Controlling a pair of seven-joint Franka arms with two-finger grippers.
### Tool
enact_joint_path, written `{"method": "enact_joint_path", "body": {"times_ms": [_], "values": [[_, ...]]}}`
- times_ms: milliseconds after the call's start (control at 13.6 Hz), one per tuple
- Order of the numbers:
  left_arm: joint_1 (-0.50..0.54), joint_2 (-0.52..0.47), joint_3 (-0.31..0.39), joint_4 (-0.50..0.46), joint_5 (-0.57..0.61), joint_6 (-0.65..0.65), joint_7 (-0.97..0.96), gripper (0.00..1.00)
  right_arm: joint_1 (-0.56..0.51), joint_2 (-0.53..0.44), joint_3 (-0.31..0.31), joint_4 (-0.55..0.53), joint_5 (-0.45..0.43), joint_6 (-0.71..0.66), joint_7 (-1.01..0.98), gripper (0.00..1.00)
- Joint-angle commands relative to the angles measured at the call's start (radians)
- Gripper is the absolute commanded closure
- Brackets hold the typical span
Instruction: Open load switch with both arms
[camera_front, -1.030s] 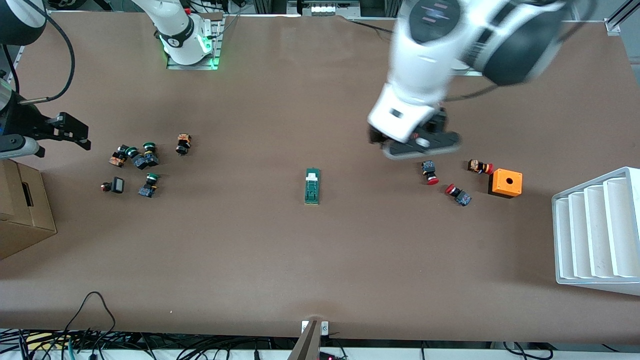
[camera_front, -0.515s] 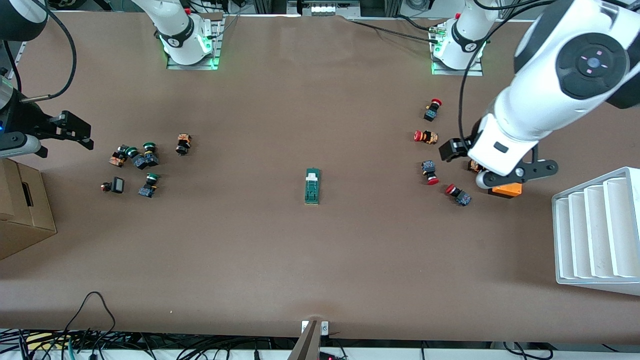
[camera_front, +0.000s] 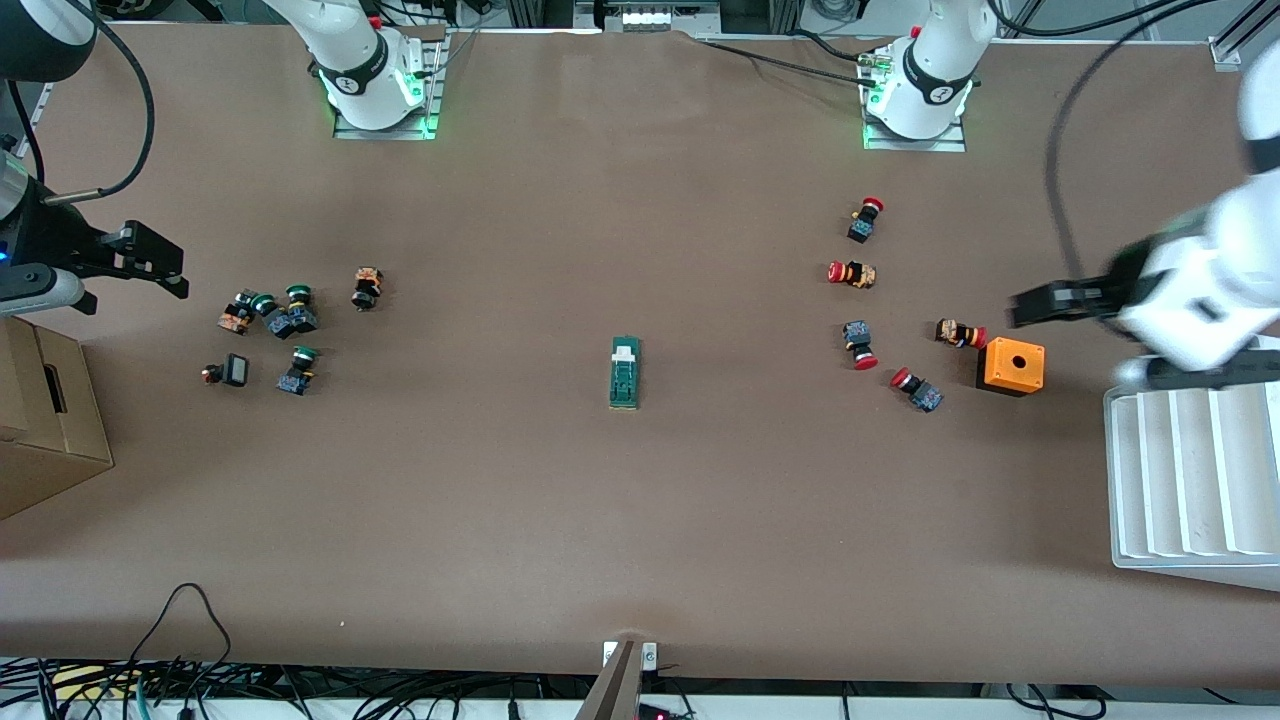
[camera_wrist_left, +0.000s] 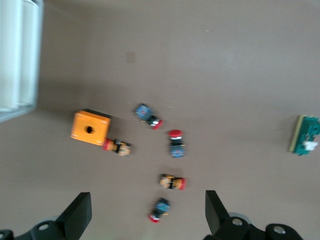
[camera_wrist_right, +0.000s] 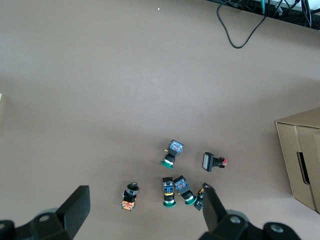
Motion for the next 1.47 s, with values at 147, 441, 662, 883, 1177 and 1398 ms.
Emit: {"method": "enact_joint_path", "body": {"times_ms": [147,441,662,883,1177,1398], "values": [[-0.100,-0.100,0.239,-0.085,-0.024,0.003,0.278,0.00,0.002,-0.007,0.001,0.011,0.007,-0.020,0.005,0.00],[-0.130,-0.161,0.290,-0.143,-0.018,0.006,0.325,0.00,0.003,-0.007,0.001,0.011,0.005,-0.020,0.005,0.00],[-0.131,-0.212,0.299,-0.215,-0.018,0.125,0.381,0.00,0.006,-0.007,0.003,0.011,0.005,-0.020,0.005,0.00],[-0.143,-0.263,0.310,-0.280,-0.022,0.190,0.384,0.00,0.011,-0.007,0.003,0.011,0.005,-0.020,0.006,0.00],[-0.143,-0.276,0.311,-0.282,-0.027,0.185,0.383,0.00,0.011,-0.007,0.003,0.011,0.004,-0.020,0.005,0.00],[-0.154,-0.278,0.311,-0.282,-0.031,0.182,0.371,0.00,0.011,-0.007,0.002,0.011,0.005,-0.020,0.006,0.00]]}}
